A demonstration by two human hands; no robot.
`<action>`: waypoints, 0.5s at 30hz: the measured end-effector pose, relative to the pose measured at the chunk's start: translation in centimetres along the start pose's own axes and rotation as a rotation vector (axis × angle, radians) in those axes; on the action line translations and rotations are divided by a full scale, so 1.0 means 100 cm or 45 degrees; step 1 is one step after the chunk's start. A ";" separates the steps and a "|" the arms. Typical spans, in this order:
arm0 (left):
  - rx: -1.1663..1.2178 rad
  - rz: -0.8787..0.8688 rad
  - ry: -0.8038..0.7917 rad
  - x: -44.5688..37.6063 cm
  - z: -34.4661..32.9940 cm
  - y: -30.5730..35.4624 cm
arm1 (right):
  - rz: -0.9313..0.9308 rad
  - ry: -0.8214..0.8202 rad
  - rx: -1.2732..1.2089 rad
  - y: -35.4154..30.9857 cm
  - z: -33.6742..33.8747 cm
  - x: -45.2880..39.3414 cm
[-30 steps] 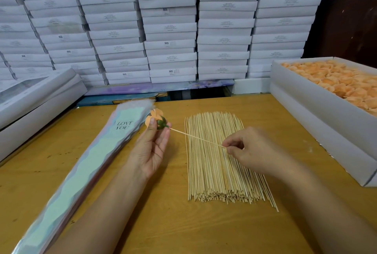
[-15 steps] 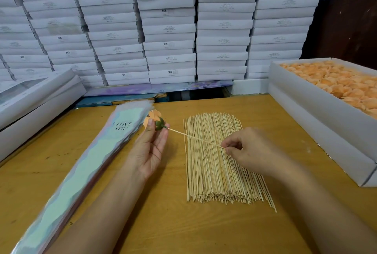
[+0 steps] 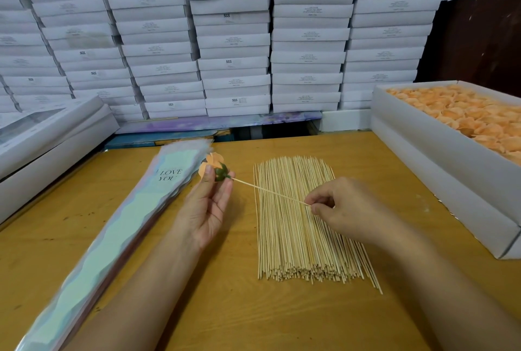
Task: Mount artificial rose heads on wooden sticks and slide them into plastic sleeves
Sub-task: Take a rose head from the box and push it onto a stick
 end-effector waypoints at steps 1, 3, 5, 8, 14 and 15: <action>-0.001 0.004 -0.002 0.000 0.000 0.000 | -0.001 0.002 -0.002 0.000 0.000 0.000; 0.001 0.004 -0.008 -0.001 0.001 0.000 | 0.000 0.004 -0.008 0.000 0.000 0.001; -0.003 0.003 -0.010 -0.001 0.001 -0.001 | 0.004 0.002 -0.007 0.000 0.000 0.001; -0.023 0.004 -0.016 -0.002 0.001 -0.001 | -0.001 0.000 -0.003 -0.001 0.000 0.002; -0.048 -0.007 -0.019 -0.001 0.001 0.000 | 0.014 0.005 0.007 -0.005 -0.001 0.003; -0.049 -0.010 -0.017 -0.001 0.000 0.000 | 0.015 0.010 0.009 -0.006 -0.001 0.003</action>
Point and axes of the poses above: each hand's wrist, its own x-axis away from the middle knuckle, its own z-axis out of the back of the hand, y = z × x, the point moved 8 cm from there along -x, towards the middle knuckle, and after that the axes turned 8 degrees about -z, right-handed, at the moved point
